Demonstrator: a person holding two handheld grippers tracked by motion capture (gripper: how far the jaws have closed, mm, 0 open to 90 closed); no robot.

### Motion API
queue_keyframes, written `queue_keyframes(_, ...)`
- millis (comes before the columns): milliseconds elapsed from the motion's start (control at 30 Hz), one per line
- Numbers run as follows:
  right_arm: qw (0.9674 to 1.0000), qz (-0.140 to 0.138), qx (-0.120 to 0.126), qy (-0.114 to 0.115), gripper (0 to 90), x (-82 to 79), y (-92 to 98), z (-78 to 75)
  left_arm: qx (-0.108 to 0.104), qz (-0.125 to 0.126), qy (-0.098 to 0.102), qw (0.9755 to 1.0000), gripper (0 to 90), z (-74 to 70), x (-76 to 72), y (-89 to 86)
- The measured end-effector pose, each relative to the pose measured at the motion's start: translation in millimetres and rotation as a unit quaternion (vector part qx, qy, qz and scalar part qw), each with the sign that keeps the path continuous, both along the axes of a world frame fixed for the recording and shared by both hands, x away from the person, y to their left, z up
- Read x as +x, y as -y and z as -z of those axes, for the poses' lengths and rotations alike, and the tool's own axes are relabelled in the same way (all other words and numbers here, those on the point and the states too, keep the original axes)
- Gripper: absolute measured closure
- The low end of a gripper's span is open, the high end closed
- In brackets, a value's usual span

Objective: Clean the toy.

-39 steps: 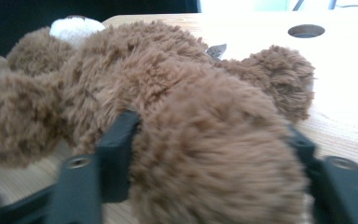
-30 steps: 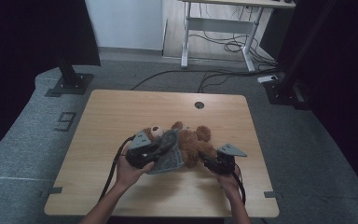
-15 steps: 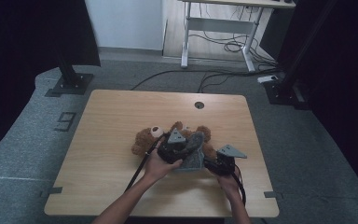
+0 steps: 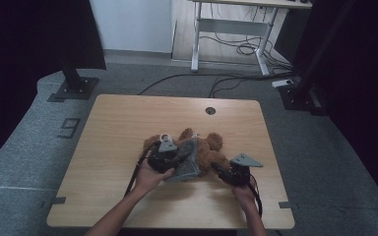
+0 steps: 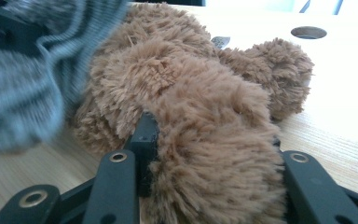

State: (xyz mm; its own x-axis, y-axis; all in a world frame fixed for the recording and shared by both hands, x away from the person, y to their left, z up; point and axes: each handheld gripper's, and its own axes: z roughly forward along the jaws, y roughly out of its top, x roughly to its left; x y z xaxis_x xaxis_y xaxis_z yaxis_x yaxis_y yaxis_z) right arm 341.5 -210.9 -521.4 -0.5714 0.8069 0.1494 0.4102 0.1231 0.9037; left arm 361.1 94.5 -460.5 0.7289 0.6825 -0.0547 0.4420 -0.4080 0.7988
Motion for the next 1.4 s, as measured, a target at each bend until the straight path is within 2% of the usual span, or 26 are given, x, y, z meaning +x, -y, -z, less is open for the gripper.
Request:
queue_keyframes(33,1.0000,-0.002,0.004,0.000,57.6,0.0,0.8,1.0,0.000,0.000,0.000,1.0000,74.6,0.0,0.0,0.0)
queue_keyframes(67,1.0000,-0.004,0.004,-0.001,57.6,-0.3,1.4,1.4,-0.011,-0.013,-0.003,0.9998,74.6,0.0,1.0,-21.2)
queue_keyframes(100,1.0000,-0.004,0.004,-0.001,57.6,-0.3,1.4,1.4,-0.011,-0.013,-0.003,0.9998,74.7,0.0,1.0,-21.2)
queue_keyframes(133,1.0000,-0.007,0.005,0.001,57.6,-0.4,1.0,1.5,-0.015,-0.022,0.000,0.9997,74.9,-1.1,0.2,-38.5)
queue_keyframes(167,1.0000,-0.007,0.005,0.001,57.6,-0.4,1.0,1.5,-0.015,-0.022,0.000,0.9997,75.0,-1.1,0.2,-38.5)
queue_keyframes(200,1.0000,-0.005,0.003,0.001,57.6,-0.3,0.1,1.2,-0.010,-0.034,0.009,0.9993,75.0,-4.4,-1.9,-51.7)
queue_keyframes(367,1.0000,-0.006,0.003,0.000,57.6,0.2,0.9,1.2,-0.006,-0.059,0.016,0.9981,75.0,-8.5,-2.9,-72.2)
queue_keyframes(433,1.0000,-0.006,0.003,0.000,57.6,0.4,0.9,1.2,-0.017,-0.063,0.008,0.9979,74.9,-7.7,-2.7,-76.7)
queue_keyframes(533,1.0000,-0.004,0.004,0.001,57.6,1.0,0.4,1.2,-0.025,-0.048,0.011,0.9985,74.9,-9.9,-6.3,-67.1)
queue_keyframes(600,1.0000,-0.004,0.004,0.001,57.6,1.1,0.5,1.1,-0.034,-0.020,0.014,0.9991,74.8,-16.0,-9.9,-43.4)
queue_keyframes(633,1.0000,-0.004,0.004,0.001,57.6,1.1,0.5,1.1,-0.034,-0.020,0.014,0.9991,74.8,-16.0,-9.9,-43.4)
queue_keyframes(667,1.0000,-0.004,0.004,0.001,57.6,1.0,0.5,1.1,-0.037,0.000,0.015,0.9992,74.8,-20.4,-10.8,-23.7)
queue_keyframes(700,1.0000,-0.004,0.004,0.001,57.6,1.0,0.5,1.1,-0.037,0.000,0.015,0.9992,74.8,-20.4,-10.8,-23.7)
queue_keyframes(733,1.0000,-0.004,0.003,0.001,57.6,0.7,0.4,1.0,-0.035,0.018,0.017,0.9991,74.7,-23.9,-10.8,-2.6)
queue_keyframes(767,1.0000,-0.003,0.003,0.002,57.6,0.5,0.2,0.9,-0.035,0.018,0.017,0.9991,74.7,-23.9,-10.8,-2.6)
queue_keyframes(800,1.0000,-0.003,0.003,0.003,57.5,0.3,0.0,0.8,-0.031,0.032,0.019,0.9988,74.6,-26.2,-9.9,18.1)
queue_keyframes(833,1.0000,-0.002,0.003,0.003,57.5,0.1,-0.3,0.7,-0.031,0.032,0.019,0.9988,74.5,-26.2,-9.9,18.1)
queue_keyframes(867,1.0000,-0.002,0.001,0.003,57.5,-0.2,-0.4,0.6,-0.028,0.043,0.019,0.9985,74.4,-27.5,-8.3,37.5)
queue_keyframes(900,1.0000,-0.002,0.001,0.003,57.5,-0.2,-0.4,0.6,-0.028,0.043,0.019,0.9985,74.3,-27.5,-8.3,37.5)
queue_keyframes(933,1.0000,0.000,0.000,0.005,57.5,-0.5,-0.9,0.5,-0.025,0.056,0.017,0.9980,74.3,-26.8,-6.7,56.4)
queue_keyframes(1033,1.0000,0.002,-0.001,0.006,57.5,-0.9,-1.6,0.5,-0.009,0.064,0.016,0.9978,74.1,-20.5,-4.2,81.1)
queue_keyframes(1133,1.0000,0.002,-0.002,0.008,57.5,-1.9,-1.6,0.0,0.007,0.064,0.007,0.9979,74.2,-11.1,0.4,89.8)
queue_keyframes(1200,1.0000,0.001,0.005,0.008,58.8,-2.1,-1.2,0.1,-0.010,0.064,-0.012,0.9978,74.3,-2.5,4.8,87.1)
queue_keyframes(1267,0.9998,-0.008,0.015,0.007,59.5,-1.8,1.3,2.3,-0.023,0.060,-0.017,0.9978,74.6,-0.2,4.8,73.1)
queue_keyframes(1367,0.9998,-0.011,0.010,0.010,59.8,-1.9,0.8,1.8,-0.023,0.051,-0.012,0.9984,74.7,0.1,3.6,62.2)
queue_keyframes(1400,0.9998,-0.011,0.009,0.009,59.8,-2.1,1.0,1.5,-0.022,0.039,-0.007,0.9990,74.7,0.3,2.3,49.1)
